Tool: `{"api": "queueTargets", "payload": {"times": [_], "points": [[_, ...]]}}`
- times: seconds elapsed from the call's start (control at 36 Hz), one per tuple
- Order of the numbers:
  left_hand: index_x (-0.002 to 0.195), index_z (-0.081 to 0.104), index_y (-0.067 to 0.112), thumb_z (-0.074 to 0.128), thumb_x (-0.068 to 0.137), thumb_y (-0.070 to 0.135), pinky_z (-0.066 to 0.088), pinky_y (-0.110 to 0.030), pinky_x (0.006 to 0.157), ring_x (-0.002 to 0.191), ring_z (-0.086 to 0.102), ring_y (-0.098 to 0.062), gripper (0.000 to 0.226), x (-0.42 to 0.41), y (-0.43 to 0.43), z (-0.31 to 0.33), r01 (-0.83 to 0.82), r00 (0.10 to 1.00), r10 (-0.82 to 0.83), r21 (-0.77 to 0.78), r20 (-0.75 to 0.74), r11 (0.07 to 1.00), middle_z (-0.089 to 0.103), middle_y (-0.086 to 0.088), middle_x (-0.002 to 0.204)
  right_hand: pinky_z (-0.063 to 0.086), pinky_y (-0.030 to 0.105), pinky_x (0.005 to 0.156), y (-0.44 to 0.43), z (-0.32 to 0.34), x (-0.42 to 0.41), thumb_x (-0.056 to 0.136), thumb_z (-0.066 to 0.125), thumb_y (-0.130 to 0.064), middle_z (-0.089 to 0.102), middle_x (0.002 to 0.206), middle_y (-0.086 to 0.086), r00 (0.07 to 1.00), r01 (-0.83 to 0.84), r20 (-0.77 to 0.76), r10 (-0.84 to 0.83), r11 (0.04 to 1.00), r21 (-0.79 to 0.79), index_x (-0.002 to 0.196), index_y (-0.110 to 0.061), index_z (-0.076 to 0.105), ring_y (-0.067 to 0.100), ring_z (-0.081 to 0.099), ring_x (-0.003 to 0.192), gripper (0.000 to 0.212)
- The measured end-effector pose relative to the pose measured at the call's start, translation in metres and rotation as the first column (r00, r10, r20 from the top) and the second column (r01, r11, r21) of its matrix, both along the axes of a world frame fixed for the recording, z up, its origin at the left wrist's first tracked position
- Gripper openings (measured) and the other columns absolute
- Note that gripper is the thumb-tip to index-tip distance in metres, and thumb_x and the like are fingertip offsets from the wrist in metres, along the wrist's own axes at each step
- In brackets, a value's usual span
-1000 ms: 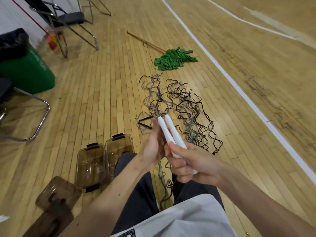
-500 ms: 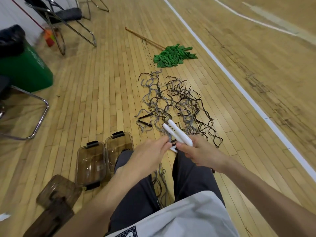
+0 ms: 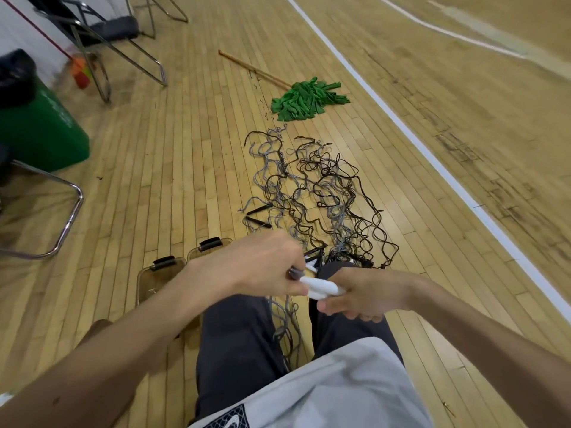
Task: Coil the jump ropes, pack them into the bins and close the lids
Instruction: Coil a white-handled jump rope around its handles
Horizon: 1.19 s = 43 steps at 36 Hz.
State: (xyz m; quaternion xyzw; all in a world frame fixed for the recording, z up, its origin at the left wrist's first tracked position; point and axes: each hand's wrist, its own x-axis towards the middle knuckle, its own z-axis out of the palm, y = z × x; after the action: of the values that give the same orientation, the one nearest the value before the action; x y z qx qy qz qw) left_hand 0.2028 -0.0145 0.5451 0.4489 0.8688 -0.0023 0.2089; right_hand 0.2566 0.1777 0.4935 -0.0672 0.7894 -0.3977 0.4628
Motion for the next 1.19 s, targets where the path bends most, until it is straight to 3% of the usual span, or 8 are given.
{"api": "queueTargets", "payload": {"times": [0.17,0.39,0.53,0.61,0.72,0.94,1.06,1.19], "points": [[0.060,0.064,0.022,0.080,0.077,0.050,0.043,-0.030,0.058,0.066,0.054,-0.015,0.036,-0.002,0.014,0.017,0.029,0.973,-0.041,0.057,0.227,0.998,0.061,0.004,0.063,0.033,0.024,0.048,-0.001,0.013,0.002,0.103,0.057,-0.033,0.039,0.063,-0.002,0.975,-0.215,0.040,0.217,0.976,-0.044,0.081,-0.016,0.052,0.013,0.034,0.050,0.028],[0.078,0.075,0.008,0.087,0.076,0.023,0.048,-0.038,0.066,0.070,0.062,-0.029,0.020,-0.011,0.012,0.019,-0.208,0.743,-0.017,0.255,0.670,0.944,0.070,-0.009,0.074,0.034,0.030,0.050,0.004,0.028,0.013,0.100,0.062,-0.032,0.043,0.065,0.003,0.964,-0.266,-0.068,0.258,0.947,-0.180,0.076,-0.017,0.053,0.020,0.037,0.055,0.030],[0.071,0.074,0.021,0.087,0.066,0.052,0.037,-0.035,0.052,0.056,0.048,-0.021,0.034,-0.011,0.008,0.001,-0.399,0.576,-0.042,0.325,0.817,0.858,0.059,-0.010,0.064,0.032,0.033,0.052,0.005,0.035,0.017,0.092,0.068,-0.041,0.044,0.054,-0.010,0.967,-0.218,-0.184,0.176,0.946,-0.240,0.058,-0.031,0.048,0.017,0.038,0.050,0.040],[0.067,0.072,0.029,0.081,0.065,0.065,0.034,-0.022,0.052,0.055,0.046,-0.010,0.037,-0.007,0.008,-0.007,-0.483,0.536,-0.052,0.356,0.842,0.800,0.056,0.004,0.061,0.035,0.030,0.050,0.006,0.034,0.017,0.081,0.061,-0.062,0.046,0.054,-0.009,0.975,-0.153,-0.200,0.100,0.951,-0.269,0.067,-0.022,0.055,0.016,0.039,0.050,0.043],[0.064,0.070,0.032,0.073,0.078,0.038,0.036,-0.013,0.058,0.056,0.047,-0.001,0.015,-0.003,0.008,-0.016,-0.536,0.520,-0.064,0.383,0.852,0.752,0.056,0.016,0.060,0.032,0.012,0.047,0.003,0.024,0.019,0.067,0.044,-0.095,0.044,0.053,-0.010,0.978,-0.024,-0.205,-0.039,0.955,-0.297,0.070,-0.012,0.055,0.007,0.036,0.046,0.084],[0.070,0.055,0.007,0.062,0.090,0.024,0.037,-0.014,0.054,0.052,0.045,-0.004,0.027,0.003,0.002,-0.030,-0.645,0.458,-0.013,0.342,0.889,0.684,0.052,0.009,0.059,0.027,0.013,0.045,-0.003,0.011,0.019,0.079,0.041,-0.081,0.039,0.059,0.004,0.969,0.106,-0.180,-0.170,0.942,-0.318,0.067,-0.013,0.049,0.009,0.030,0.046,0.070],[0.071,0.053,0.016,0.063,0.091,0.045,0.031,-0.016,0.055,0.054,0.039,-0.005,0.036,0.008,0.000,-0.033,-0.639,0.443,-0.073,0.372,0.893,0.673,0.046,0.011,0.062,0.027,0.014,0.047,-0.004,0.009,0.017,0.077,0.042,-0.081,0.037,0.060,0.008,0.960,0.151,-0.176,-0.219,0.931,-0.332,0.072,-0.009,0.051,0.006,0.033,0.044,0.073],[0.078,0.048,0.001,0.059,0.096,0.045,0.029,-0.026,0.053,0.055,0.033,-0.015,0.049,0.009,-0.004,-0.043,-0.706,0.414,-0.004,0.324,0.910,0.630,0.035,-0.006,0.066,0.027,0.018,0.049,-0.005,0.005,0.016,0.078,0.041,-0.083,0.043,0.053,-0.008,0.937,0.188,-0.223,-0.267,0.928,-0.322,0.067,-0.013,0.053,0.010,0.031,0.046,0.072]]}}
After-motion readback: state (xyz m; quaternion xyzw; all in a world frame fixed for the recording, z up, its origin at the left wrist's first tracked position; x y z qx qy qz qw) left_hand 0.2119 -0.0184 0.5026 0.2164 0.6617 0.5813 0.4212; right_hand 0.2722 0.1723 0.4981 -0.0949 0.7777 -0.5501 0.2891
